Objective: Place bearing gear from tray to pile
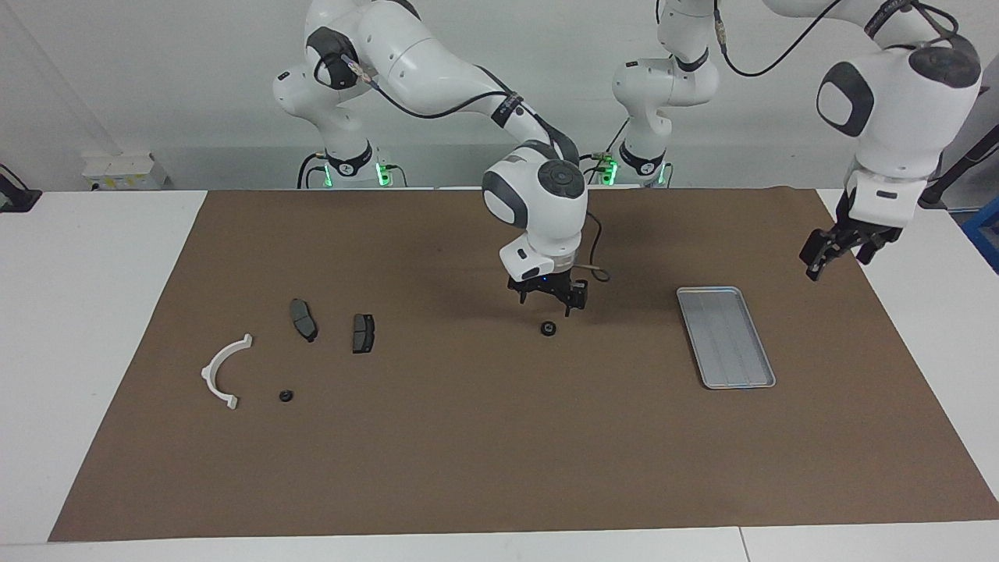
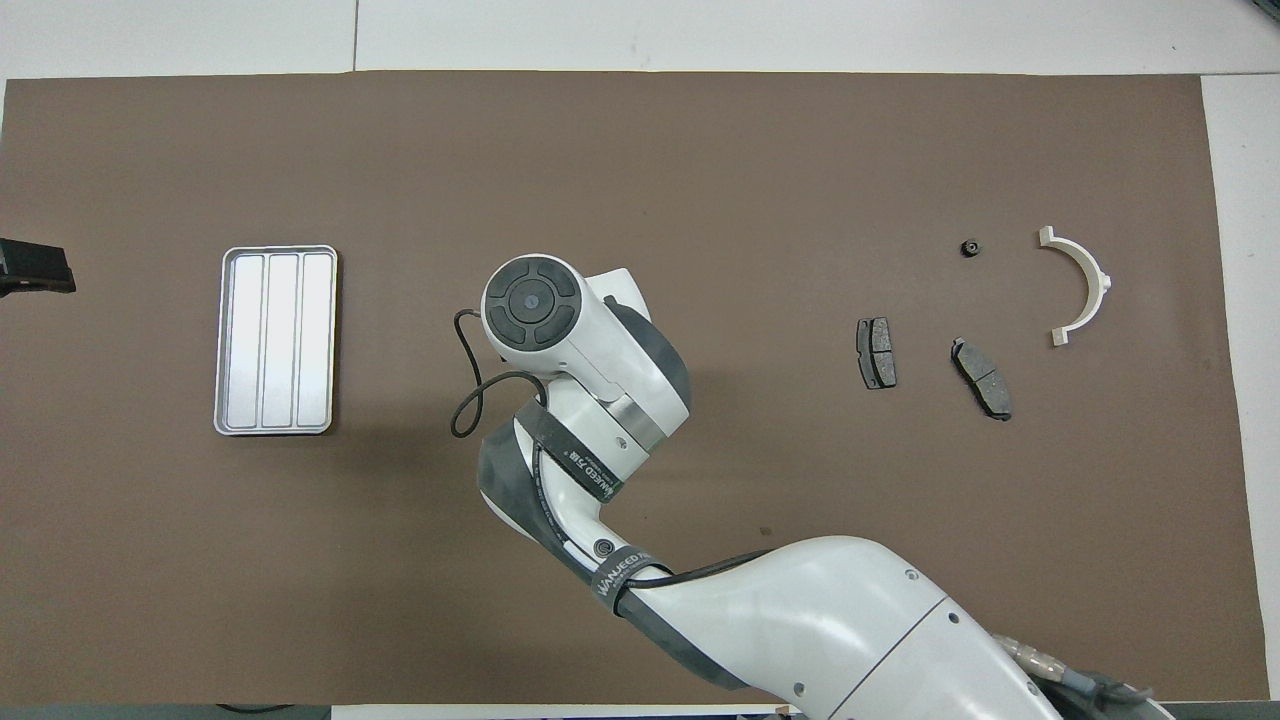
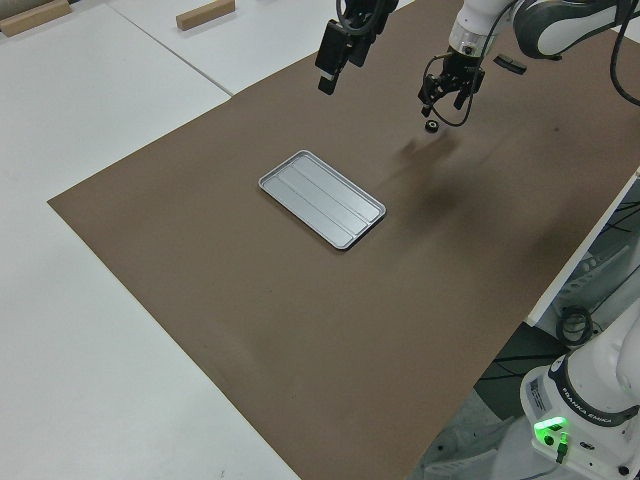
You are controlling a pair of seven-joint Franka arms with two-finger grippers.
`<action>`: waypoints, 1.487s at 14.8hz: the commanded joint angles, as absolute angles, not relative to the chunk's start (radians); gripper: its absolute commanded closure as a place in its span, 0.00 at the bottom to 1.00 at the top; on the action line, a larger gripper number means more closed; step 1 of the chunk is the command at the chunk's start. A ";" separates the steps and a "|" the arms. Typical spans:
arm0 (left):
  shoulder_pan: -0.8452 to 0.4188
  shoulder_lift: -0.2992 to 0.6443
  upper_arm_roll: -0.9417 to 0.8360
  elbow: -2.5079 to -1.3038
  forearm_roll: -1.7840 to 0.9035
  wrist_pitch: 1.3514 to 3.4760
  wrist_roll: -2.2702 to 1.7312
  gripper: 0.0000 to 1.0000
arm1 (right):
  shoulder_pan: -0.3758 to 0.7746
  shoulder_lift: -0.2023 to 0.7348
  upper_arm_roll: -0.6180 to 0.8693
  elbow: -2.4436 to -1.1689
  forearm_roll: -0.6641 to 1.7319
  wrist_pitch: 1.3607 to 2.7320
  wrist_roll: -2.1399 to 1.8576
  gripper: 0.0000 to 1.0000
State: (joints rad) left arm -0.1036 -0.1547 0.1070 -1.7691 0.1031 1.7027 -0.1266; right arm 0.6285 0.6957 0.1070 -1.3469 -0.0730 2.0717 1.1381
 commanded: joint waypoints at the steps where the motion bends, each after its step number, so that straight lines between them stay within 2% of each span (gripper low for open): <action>1: -0.146 -0.222 0.091 -1.795 0.078 1.615 -0.126 0.00 | 0.660 0.736 0.101 -1.325 -0.067 2.115 1.169 0.00; 9: -0.183 -0.262 0.097 -1.821 0.046 1.615 -0.063 0.00 | 0.644 0.742 0.100 -1.351 -0.100 2.132 1.167 0.00; 12: -0.123 -0.264 0.115 -1.812 0.046 1.623 -0.054 0.00 | 0.640 0.741 0.101 -1.407 -0.095 2.200 1.169 0.01; 15: -0.075 -0.264 0.115 -1.809 0.046 1.634 0.005 0.00 | 0.638 0.738 0.101 -1.408 -0.095 2.183 1.167 0.05; 17: -0.068 -0.265 0.117 -1.812 0.046 1.632 0.009 0.00 | 0.637 0.735 0.101 -1.402 -0.095 2.169 1.166 0.18; 19: -0.034 -0.265 0.117 -1.810 0.046 1.638 0.006 0.00 | 0.634 0.738 0.100 -1.391 -0.098 2.161 1.164 0.37; 22: -0.026 -0.262 0.114 -1.807 0.048 1.650 0.000 0.00 | 0.627 0.739 0.100 -1.391 -0.098 2.161 1.164 0.57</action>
